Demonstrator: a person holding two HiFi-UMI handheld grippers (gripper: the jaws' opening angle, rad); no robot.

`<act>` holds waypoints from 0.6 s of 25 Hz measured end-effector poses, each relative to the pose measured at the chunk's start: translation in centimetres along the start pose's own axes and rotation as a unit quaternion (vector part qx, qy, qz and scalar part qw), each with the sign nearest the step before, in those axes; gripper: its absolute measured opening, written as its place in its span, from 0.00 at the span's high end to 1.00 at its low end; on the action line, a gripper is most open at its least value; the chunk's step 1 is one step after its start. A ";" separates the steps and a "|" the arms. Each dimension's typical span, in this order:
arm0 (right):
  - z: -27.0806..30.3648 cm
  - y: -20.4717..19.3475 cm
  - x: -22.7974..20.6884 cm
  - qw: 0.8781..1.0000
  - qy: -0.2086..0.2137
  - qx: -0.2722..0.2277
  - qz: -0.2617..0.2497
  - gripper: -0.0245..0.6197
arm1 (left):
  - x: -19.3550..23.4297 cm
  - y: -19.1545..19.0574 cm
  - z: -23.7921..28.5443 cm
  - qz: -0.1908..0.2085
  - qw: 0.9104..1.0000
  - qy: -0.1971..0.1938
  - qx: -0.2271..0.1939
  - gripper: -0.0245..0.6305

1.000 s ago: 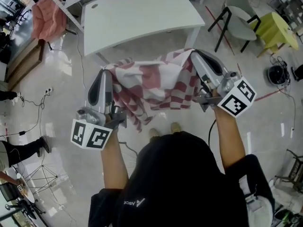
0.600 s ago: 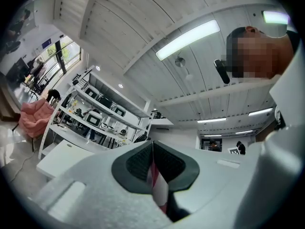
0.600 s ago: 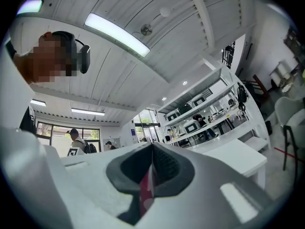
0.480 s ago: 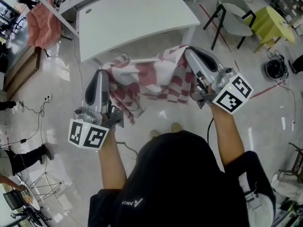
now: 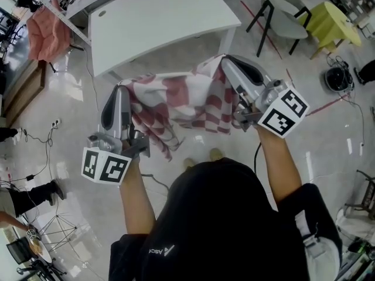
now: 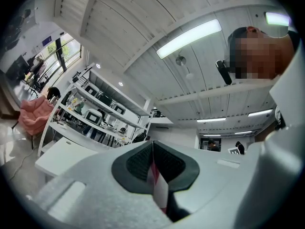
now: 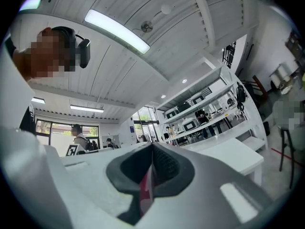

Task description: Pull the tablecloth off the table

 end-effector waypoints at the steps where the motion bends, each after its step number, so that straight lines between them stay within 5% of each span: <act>1: 0.0 0.0 0.2 1.000 0.000 0.000 -0.001 0.95 | -0.1 0.1 -0.1 0.000 1.000 0.000 0.000 0.94; 15: -0.5 0.5 -1.1 1.000 0.003 -0.005 0.001 0.95 | -0.9 -0.4 1.0 0.000 1.000 0.002 -0.003 0.94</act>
Point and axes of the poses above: the fingertips, and each gripper's own axes: z forward along the fingers, x to its left, y out of its top, the point moved 5 cm from there along -z, backward along the fingers, and after that the axes turned 6 degrees about -y, right-handed, at the moved point
